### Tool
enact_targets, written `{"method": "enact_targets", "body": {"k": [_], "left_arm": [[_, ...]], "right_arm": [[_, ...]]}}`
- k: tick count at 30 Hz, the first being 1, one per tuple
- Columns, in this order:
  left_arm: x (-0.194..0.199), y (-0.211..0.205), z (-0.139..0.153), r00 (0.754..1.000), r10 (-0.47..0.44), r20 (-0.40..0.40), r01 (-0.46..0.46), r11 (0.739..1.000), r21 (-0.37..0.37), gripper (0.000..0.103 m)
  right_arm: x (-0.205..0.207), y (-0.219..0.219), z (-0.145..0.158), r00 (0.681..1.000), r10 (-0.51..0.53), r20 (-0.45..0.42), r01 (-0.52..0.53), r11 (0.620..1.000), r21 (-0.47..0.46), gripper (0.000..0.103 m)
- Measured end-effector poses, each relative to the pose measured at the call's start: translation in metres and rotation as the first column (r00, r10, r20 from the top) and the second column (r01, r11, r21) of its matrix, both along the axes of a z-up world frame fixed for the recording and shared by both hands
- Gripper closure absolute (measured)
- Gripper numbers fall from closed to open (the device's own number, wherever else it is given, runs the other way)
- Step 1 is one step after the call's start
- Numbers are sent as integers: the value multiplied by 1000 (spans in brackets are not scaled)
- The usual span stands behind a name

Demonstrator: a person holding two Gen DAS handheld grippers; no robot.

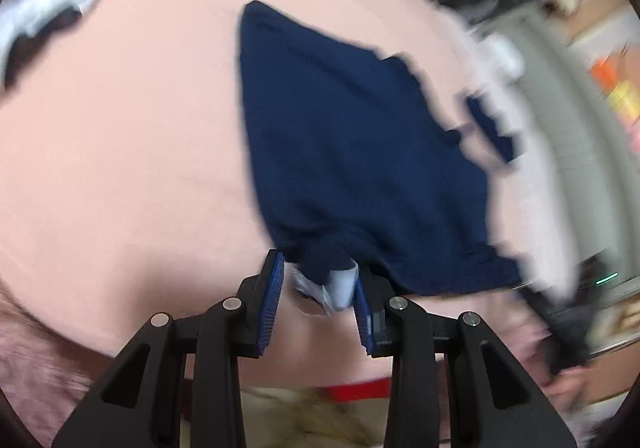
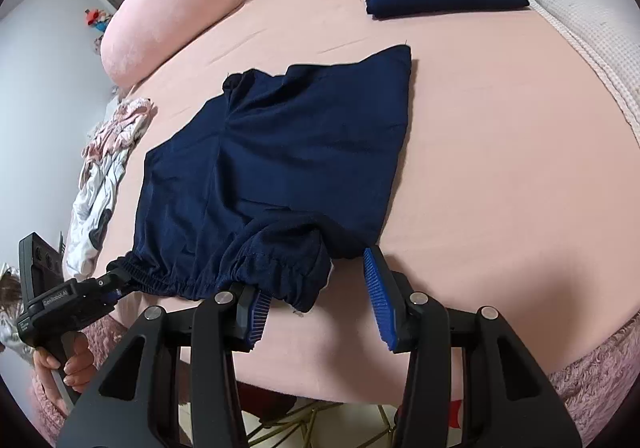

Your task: Fold clothes

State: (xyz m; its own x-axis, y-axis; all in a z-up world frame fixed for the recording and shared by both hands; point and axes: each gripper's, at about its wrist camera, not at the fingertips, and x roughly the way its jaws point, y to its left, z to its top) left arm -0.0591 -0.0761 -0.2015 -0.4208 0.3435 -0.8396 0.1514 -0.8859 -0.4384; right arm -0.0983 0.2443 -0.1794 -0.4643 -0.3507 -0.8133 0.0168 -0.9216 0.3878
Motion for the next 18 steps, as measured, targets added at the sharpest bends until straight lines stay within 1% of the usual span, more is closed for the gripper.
{"method": "enact_targets", "body": {"k": [2,3,5,7,8,9,11,13,15,16,17,18], "left_arm": [[0,10,1,1000,-17,-8,17,997,-81,85],[1,12,4,999,-31,-23,29,995,-92,88],[3,13,9,997,-49,-52,46,997,-64,89],[4,10,9,997,-53,-57,49,997,-62,91],[7,8,11,997,-55,-60,52,997,-55,91],[9,7,13,996,-61,-60,57,997,-55,91],[13,5,19,995,-71,-63,68,996,-56,91],[24,-7,30,994,-84,-72,78,994,-77,91],[29,-10,33,994,-98,-50,91,987,-130,91],[30,-9,31,994,-111,-20,106,980,-166,91],[27,-6,23,991,-127,26,130,974,-185,91],[24,-2,16,988,-140,63,150,969,-198,91]], "right_arm": [[-1,3,-1,999,-39,-6,39,998,40,58],[-3,4,-3,998,-57,-9,57,997,59,58],[-5,5,-6,999,-50,-2,50,997,50,58],[-7,6,-8,999,-40,7,39,999,38,61],[-6,3,-8,1000,-15,11,14,998,54,74],[-5,-1,-7,1000,15,16,-16,997,76,83],[0,-6,-6,998,55,40,-59,993,103,89],[8,-6,-5,995,76,64,-82,992,92,91],[15,-4,-7,990,107,96,-112,992,49,91],[18,-3,-9,986,123,112,-127,992,26,91],[21,-2,-11,982,140,128,-141,990,2,91],[22,-1,-16,978,143,153,-144,990,-2,92]]}}
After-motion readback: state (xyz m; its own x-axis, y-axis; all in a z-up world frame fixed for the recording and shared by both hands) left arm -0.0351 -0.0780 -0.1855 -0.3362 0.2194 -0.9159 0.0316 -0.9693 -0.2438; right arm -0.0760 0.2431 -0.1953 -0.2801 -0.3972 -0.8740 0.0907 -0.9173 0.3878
